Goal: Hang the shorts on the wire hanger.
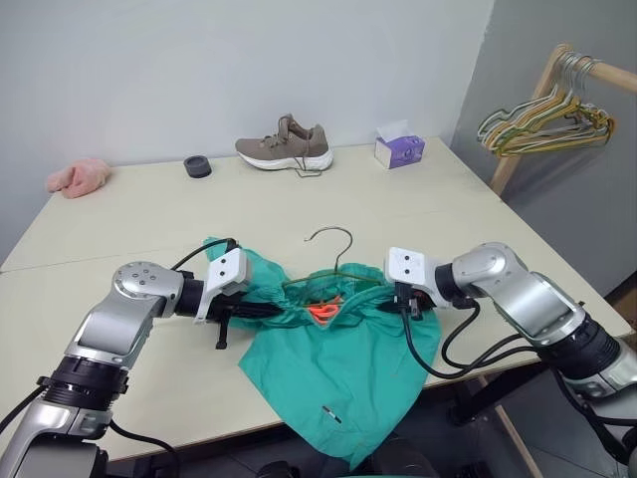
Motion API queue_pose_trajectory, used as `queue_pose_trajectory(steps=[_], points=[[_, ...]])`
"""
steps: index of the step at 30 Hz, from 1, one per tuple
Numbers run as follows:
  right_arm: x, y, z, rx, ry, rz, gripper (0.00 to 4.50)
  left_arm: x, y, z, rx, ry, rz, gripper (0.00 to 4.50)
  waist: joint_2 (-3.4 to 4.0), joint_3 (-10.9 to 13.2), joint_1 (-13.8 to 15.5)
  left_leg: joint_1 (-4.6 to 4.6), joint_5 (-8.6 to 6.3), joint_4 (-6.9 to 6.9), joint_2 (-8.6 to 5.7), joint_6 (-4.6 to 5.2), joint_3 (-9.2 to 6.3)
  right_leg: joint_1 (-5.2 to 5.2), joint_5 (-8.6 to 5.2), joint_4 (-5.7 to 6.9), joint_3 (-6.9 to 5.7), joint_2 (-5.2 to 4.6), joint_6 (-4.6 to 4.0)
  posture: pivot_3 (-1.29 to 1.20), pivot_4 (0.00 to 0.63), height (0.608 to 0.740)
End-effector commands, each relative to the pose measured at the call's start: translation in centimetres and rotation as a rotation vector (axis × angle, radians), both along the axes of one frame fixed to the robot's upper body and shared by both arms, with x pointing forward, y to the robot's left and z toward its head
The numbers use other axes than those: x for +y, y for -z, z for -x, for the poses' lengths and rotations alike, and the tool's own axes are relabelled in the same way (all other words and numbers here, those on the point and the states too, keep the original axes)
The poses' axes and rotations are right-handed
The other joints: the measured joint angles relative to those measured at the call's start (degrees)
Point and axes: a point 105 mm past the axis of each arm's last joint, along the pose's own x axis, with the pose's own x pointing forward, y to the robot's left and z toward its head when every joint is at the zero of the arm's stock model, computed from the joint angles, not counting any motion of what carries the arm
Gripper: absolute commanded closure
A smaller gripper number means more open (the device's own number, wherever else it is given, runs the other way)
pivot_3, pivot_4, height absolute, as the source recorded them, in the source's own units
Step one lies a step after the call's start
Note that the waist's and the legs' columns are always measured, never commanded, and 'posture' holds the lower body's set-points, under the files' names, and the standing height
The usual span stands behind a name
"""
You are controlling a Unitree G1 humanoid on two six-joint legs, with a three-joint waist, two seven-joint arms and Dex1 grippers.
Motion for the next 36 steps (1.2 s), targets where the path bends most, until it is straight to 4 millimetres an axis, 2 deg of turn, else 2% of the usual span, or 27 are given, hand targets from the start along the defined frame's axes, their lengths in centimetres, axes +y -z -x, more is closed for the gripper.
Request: queue_pose_trajectory(steps=[1, 5, 7, 8, 12, 16, 20, 25, 27, 29, 32, 33, 36], points=[[0.6, -1.1, 0.0, -0.028, -0.044, -0.016, 4.49, -0.6, -1.5, -0.3, -0.061, 0.027, 0.012, 4.50, 0.00, 0.0, 0.0, 0.00, 0.00, 0.00, 0.00, 0.00, -0.01, 0.00, 0.00, 0.00, -0.01, 0.00, 0.00, -0.20, 0.000, 0.740], [0.5, -1.3, 0.1, -0.020, -0.039, -0.025, 4.49, -0.2, -1.4, -1.2, -0.068, -0.044, 0.026, 4.50, 0.01, 0.0, 0.0, 0.00, 0.00, 0.00, -0.01, 0.00, -0.03, 0.01, 0.00, 0.01, -0.03, -0.02, 0.00, -0.20, 0.000, 0.740], [0.2, -1.4, 0.3, -0.010, -0.033, -0.030, 4.50, 0.4, -1.7, -2.2, -0.082, -0.115, 0.049, 3.97, 0.01, 0.0, 0.2, 0.00, 0.00, 0.01, -0.01, 0.00, -0.04, 0.01, 0.00, 0.01, -0.04, -0.02, 0.00, -0.21, 0.000, 0.740], [0.1, -1.5, 0.3, 0.000, -0.025, -0.037, 4.50, 0.7, -1.8, -2.4, -0.076, -0.133, 0.063, 3.79, -0.02, 0.0, 0.2, 0.00, 0.00, 0.02, -0.03, 0.00, -0.05, 0.01, 0.00, 0.02, -0.06, -0.04, 0.00, -0.21, 0.000, 0.740], [-0.3, -1.6, 0.7, 0.049, 0.015, -0.075, 4.50, 1.6, -2.4, -2.8, -0.080, -0.184, 0.095, 2.59, -0.02, 0.0, 0.0, -0.01, 0.00, 0.03, -0.03, 0.00, -0.09, 0.02, 0.04, 0.02, -0.10, -0.05, -0.07, -0.21, 0.000, 0.740], [-1.1, -1.1, 0.8, 0.099, 0.098, -0.115, 4.50, 3.5, -3.9, -4.6, -0.153, -0.328, 0.168, 1.40, -0.02, 0.0, 0.0, -0.02, 0.00, 0.04, -0.03, 0.00, -0.14, 0.02, 0.05, 0.04, -0.13, -0.06, -0.09, -0.21, 0.000, 0.740], [-2.2, -0.3, 0.9, 0.176, 0.219, -0.161, 4.50, 5.5, -4.4, -5.7, -0.220, -0.436, 0.179, 1.40, -0.02, 0.0, 0.1, -0.02, 0.00, 0.05, -0.05, 0.00, -0.15, 0.04, 0.05, 0.04, -0.17, -0.09, -0.08, -0.21, 0.000, 0.740], [-5.0, 1.6, 1.0, 0.272, 0.468, -0.216, 4.50, 7.7, -3.8, -6.4, -0.242, -0.563, 0.191, 1.40, -0.02, -0.1, 0.2, -0.03, 0.00, 0.05, -0.08, -0.01, -0.15, 0.04, 0.09, 0.03, -0.17, -0.15, -0.14, -0.21, 0.000, 0.740], [-6.0, 2.0, 0.9, 0.274, 0.565, -0.246, 4.50, 7.2, -3.9, -6.2, -0.213, -0.553, 0.241, 1.22, -0.02, 0.0, 0.3, -0.05, 0.00, 0.06, -0.09, -0.01, -0.15, 0.04, 0.09, 0.05, -0.17, -0.16, -0.14, -0.22, 0.000, 0.740], [-6.7, 2.1, 1.0, 0.269, 0.632, -0.271, 4.50, 5.8, -4.0, -5.5, -0.192, -0.481, 0.253, 1.06, -0.01, -0.1, 0.3, -0.05, 0.00, 0.07, -0.09, -0.01, -0.14, 0.03, 0.08, 0.07, -0.17, -0.16, -0.12, -0.23, 0.000, 0.740], [-8.2, 2.1, 1.3, 0.253, 0.752, -0.318, 4.50, 2.4, -4.8, -3.9, -0.163, -0.312, 0.287, 0.20, 0.03, -0.1, 0.4, -0.06, 0.00, 0.06, -0.10, -0.01, -0.12, 0.04, 0.08, 0.06, -0.15, -0.16, -0.12, -0.24, 0.000, 0.740], [-8.7, 2.0, 1.3, 0.247, 0.794, -0.334, 4.50, 1.3, -5.2, -3.4, -0.146, -0.261, 0.303, 0.04, 0.02, -0.1, 0.4, -0.10, 0.00, 0.07, -0.10, -0.01, -0.13, 0.03, 0.08, 0.05, -0.15, -0.16, -0.11, -0.24, 0.000, 0.740], [-11.0, 1.6, 1.3, 0.207, 0.951, -0.379, 4.50, -1.8, -6.4, -1.5, -0.115, -0.088, 0.328, 0.04, 0.06, -0.1, 0.4, -0.10, 0.00, 0.09, -0.11, -0.01, -0.12, 0.05, 0.05, 0.05, -0.14, -0.16, -0.05, -0.26, 0.000, 0.740]])
